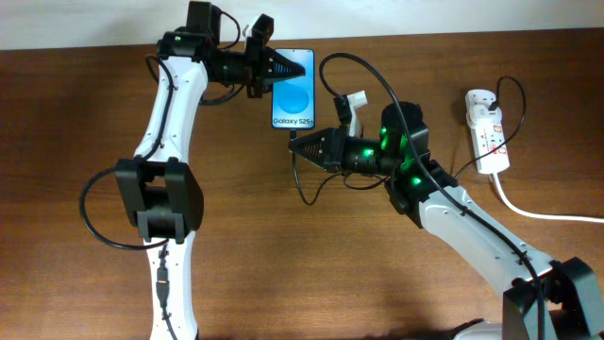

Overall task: Plug charger to phone and switch on socket
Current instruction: 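Push the plug upward into the phone's port with the right gripper, then open the right gripper off the plug and pull it back right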

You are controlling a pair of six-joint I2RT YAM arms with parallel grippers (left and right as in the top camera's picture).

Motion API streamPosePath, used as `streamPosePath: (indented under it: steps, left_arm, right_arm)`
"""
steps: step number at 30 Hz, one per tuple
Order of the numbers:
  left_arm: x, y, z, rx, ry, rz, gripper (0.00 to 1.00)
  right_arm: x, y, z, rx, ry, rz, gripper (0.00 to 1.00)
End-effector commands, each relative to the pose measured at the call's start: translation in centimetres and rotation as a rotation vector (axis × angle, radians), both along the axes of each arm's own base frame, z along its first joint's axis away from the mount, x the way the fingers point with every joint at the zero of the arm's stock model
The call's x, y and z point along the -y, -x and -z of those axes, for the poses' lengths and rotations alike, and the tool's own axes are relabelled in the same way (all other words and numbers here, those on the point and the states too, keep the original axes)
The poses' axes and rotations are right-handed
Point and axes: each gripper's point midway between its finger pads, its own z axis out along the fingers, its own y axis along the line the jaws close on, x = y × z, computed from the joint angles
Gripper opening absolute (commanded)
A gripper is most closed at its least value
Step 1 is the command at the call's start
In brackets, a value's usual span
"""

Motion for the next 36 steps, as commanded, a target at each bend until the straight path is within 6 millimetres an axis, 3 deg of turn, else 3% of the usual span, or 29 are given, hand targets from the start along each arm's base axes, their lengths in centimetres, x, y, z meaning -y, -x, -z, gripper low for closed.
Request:
streamPosePath:
  steps: [1, 20, 23, 26, 36]
  left_arm:
    - [1.3, 1.5, -2.0, -0.014, 0.074, 0.06, 0.0]
    - [1.8, 1.9, -1.9, -0.036, 0.071, 0.072, 0.0]
    - [1.5, 1.6, -1.9, -0.026, 0.071, 0.063, 0.0]
    - [0.9, 1.1, -2.0, 0.002, 0.074, 0.052, 0.0]
    - [-0.5, 0.3, -2.0, 0.007, 0.074, 0.02, 0.0]
  right_arm:
    - [4.2, -5.6, -0.2, 0.057, 0.037, 0.268, 0.04]
    - [4.6, -5.7, -0.2, 0.05, 0.031, 0.27, 0.04]
    - [4.5, -5.6, -0.2, 0.05, 0.029, 0.262, 0.04]
    - [4.3, -5.3, -0.2, 0.044, 0.026, 0.245, 0.13]
    - [4.1, -4.9, -0.1, 0.036, 0.022, 0.215, 0.15]
